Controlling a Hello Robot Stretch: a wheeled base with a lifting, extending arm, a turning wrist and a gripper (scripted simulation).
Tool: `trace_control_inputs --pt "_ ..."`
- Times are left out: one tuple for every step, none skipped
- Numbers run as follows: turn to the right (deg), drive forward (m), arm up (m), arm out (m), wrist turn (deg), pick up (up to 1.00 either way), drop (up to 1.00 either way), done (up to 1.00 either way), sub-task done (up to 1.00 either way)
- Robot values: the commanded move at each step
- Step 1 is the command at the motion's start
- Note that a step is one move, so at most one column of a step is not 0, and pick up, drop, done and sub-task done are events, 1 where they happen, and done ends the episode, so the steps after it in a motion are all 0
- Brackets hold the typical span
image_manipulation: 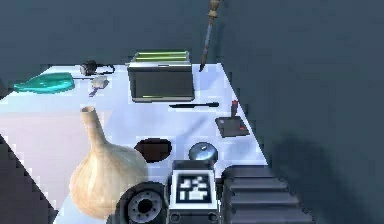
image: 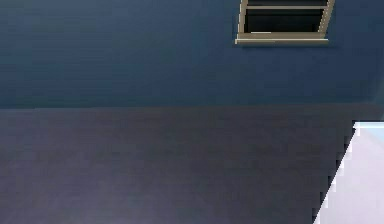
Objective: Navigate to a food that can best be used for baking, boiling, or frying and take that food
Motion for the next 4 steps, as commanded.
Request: trace_control_inputs --pt "0.0 0.0 0.0 0.16 0.0 0.0 0.0 0.0 0.0" --pt "0.0 0.0 0.0 0.0 45.0 0.0 0.0 0.0 0.0" --pt "0.0 0.0 0.0 0.0 45.0 0.0 0.0 0.0 0.0" --pt "0.0 0.0 0.0 0.0 45.0 0.0 0.0 0.0 0.0"
